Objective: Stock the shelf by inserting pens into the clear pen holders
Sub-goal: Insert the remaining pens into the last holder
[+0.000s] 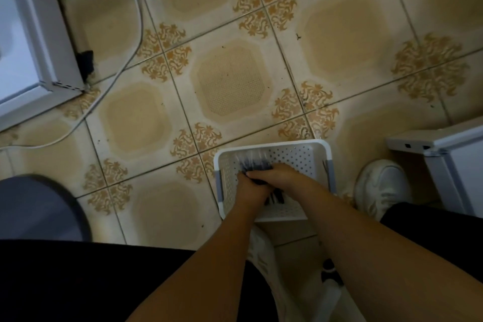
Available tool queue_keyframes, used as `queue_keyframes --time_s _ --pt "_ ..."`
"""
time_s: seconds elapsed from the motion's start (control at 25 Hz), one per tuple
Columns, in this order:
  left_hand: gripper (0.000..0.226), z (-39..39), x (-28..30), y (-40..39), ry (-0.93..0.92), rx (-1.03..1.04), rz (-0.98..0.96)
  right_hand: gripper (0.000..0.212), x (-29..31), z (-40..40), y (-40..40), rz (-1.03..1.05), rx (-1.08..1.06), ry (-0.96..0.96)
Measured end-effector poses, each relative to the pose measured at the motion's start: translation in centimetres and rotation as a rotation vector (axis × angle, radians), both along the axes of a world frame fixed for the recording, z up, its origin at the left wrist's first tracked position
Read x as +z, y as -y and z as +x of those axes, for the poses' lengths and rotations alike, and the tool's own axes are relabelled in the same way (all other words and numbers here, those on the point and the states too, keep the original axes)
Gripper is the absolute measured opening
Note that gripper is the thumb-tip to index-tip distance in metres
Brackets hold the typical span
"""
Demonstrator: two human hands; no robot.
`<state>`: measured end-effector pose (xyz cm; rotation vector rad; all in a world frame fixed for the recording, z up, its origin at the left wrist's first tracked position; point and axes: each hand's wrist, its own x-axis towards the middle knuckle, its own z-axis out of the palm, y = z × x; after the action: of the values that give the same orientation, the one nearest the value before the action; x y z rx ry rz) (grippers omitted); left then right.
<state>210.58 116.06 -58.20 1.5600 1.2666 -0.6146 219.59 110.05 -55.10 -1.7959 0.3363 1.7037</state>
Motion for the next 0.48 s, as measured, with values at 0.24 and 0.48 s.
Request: queue_keyframes --time_s 0.24,0.48 --pt "0.055 0.0 -1.1 1.0 0.030 0.057 -0.097 0.069 0.1 0.0 0.4 0.036 -0.074 -0.050" --pt "0.051 1.7 3.6 1.8 0.049 0.178 -0.146 0.071 5.3 1.1 0.8 0.012 -0.026 -0.022"
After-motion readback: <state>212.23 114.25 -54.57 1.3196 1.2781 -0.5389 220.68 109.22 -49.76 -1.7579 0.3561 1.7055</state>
